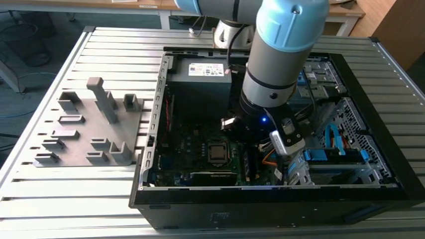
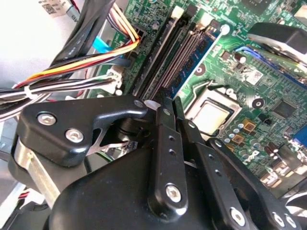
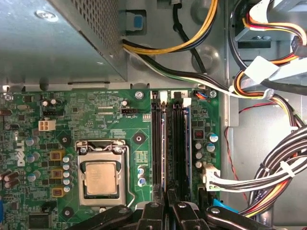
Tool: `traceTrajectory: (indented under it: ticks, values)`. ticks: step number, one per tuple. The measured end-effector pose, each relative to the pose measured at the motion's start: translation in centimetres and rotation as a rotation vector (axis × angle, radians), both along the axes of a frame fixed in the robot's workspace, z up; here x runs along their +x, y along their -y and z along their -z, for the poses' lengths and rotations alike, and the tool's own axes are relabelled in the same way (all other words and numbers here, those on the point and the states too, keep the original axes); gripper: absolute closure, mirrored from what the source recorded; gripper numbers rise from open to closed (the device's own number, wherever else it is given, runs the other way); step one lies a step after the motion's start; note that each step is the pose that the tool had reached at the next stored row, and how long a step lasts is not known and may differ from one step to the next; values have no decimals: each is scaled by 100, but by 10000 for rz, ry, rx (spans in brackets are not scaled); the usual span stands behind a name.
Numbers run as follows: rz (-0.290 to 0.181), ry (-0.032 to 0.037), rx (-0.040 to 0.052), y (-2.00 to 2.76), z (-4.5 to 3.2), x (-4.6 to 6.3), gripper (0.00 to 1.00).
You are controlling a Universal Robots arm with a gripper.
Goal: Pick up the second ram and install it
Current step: 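Insert the second ram into the second slot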
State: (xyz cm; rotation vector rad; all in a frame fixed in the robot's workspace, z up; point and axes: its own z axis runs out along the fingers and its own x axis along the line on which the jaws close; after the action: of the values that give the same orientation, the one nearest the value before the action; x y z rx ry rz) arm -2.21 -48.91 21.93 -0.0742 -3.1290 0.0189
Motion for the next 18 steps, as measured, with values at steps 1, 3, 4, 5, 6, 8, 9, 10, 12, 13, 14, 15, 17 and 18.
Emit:
traceTrajectory:
  ticks: [1, 3, 4, 5, 6, 8, 9, 10, 12, 13, 14, 15, 17, 18]
  values:
    - [0, 0, -1, 0, 0, 2, 86]
    - [1, 0, 0, -5, 1, 8, 86]
    - [1, -1, -3, -10, 1, 9, 86]
    - [0, -1, -4, -17, 2, 10, 86]
    - [0, -1, -7, -24, 2, 10, 86]
    - [0, 0, -12, -41, 3, 9, 86]
    - [0, 0, -15, -49, 4, 9, 86]
    - [0, -1, -17, -54, 4, 10, 86]
    - [-1, 0, -22, -62, 5, 10, 86]
    - [0, 0, -21, -65, 6, 9, 86]
    - [0, -1, -23, -65, 8, 9, 86]
    - [1, 0, -22, -66, 13, 10, 86]
    - [2, -2, -28, -66, 24, 11, 86]
    - [1, -2, -30, -66, 29, 11, 86]
